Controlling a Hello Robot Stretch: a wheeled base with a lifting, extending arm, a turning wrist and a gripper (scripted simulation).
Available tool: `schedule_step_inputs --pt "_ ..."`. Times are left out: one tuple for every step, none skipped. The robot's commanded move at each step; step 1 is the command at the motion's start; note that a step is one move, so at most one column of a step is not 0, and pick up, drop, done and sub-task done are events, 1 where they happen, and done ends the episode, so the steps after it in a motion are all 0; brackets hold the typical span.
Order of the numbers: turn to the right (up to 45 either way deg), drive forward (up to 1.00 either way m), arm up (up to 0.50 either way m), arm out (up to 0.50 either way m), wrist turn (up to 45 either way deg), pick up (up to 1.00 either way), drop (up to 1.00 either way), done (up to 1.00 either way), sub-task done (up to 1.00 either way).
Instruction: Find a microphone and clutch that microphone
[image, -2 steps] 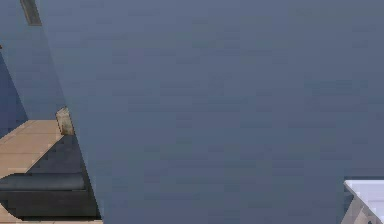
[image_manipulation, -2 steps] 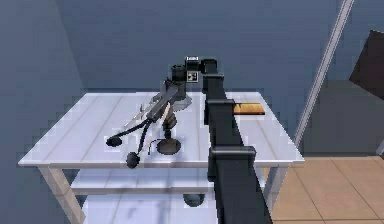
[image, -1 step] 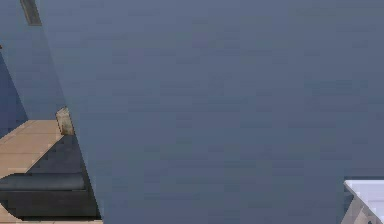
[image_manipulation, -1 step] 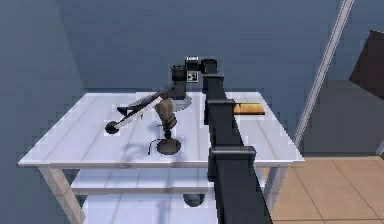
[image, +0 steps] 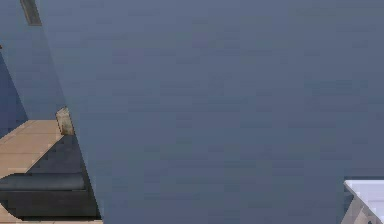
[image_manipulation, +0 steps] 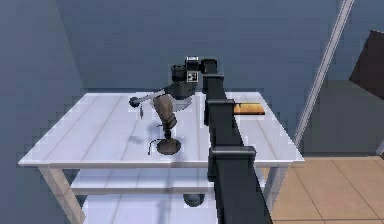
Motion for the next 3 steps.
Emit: schedule_step_inputs --pt "0.0 0.00 0.00 0.00 18.0 0.00 0.00 0.00 0.00" --pt "0.0 0.00 -0.30 0.00 0.0 0.00 0.00 0.00 0.00" --pt "0.0 0.00 0.00 0.00 0.0 1.00 0.00 0.00 0.00"
